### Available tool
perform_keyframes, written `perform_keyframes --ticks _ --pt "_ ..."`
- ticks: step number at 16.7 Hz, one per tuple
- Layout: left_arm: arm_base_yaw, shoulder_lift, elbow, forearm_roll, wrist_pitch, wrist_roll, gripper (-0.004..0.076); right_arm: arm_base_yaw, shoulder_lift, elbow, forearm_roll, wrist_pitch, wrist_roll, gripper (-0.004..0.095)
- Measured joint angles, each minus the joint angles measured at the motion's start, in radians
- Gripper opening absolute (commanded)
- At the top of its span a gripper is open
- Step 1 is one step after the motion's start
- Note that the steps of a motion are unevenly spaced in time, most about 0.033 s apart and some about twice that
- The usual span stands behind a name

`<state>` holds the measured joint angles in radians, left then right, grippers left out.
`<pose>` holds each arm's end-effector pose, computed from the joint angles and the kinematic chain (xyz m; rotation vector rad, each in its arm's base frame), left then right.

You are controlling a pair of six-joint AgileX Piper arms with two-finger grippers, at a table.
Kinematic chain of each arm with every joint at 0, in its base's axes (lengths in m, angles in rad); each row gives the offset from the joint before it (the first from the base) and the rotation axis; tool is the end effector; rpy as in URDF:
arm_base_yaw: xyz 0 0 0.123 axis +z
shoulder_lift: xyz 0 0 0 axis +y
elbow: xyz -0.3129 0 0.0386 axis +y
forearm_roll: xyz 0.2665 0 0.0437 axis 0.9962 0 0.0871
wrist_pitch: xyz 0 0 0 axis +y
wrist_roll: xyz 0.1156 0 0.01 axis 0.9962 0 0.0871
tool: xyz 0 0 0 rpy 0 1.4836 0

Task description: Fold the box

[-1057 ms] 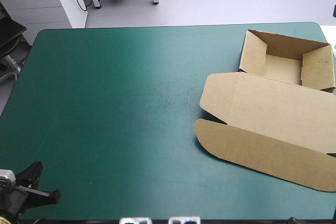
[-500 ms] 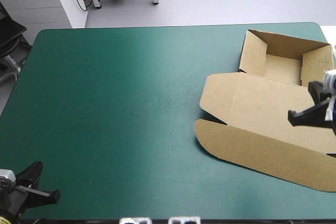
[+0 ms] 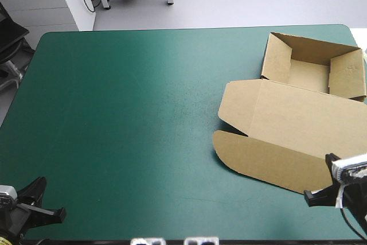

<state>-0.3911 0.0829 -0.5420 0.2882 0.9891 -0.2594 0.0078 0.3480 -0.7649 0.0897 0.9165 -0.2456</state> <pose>0.0231 0.0203 0.2983 0.1364 1.9774 -0.0782 0.0510 0.0087 0.3676 -0.2423 1.9656 -0.0485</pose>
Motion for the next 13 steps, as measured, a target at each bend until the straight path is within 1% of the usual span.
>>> perform_keyframes --ticks 7,9,13 --pt "0.0 0.0 0.019 -0.004 0.001 0.004 -0.0008 0.001 -0.176 0.259 0.018 -0.082 0.003 -0.0009" --pt "0.0 0.0 0.04 -0.02 0.0 0.004 -0.0008 0.001 -0.2 0.297 0.023 -0.086 0.003 -0.001" --pt "0.0 0.0 0.055 -0.055 -0.003 0.004 -0.0008 0.001 -0.208 0.307 0.048 -0.096 0.003 -0.0014"
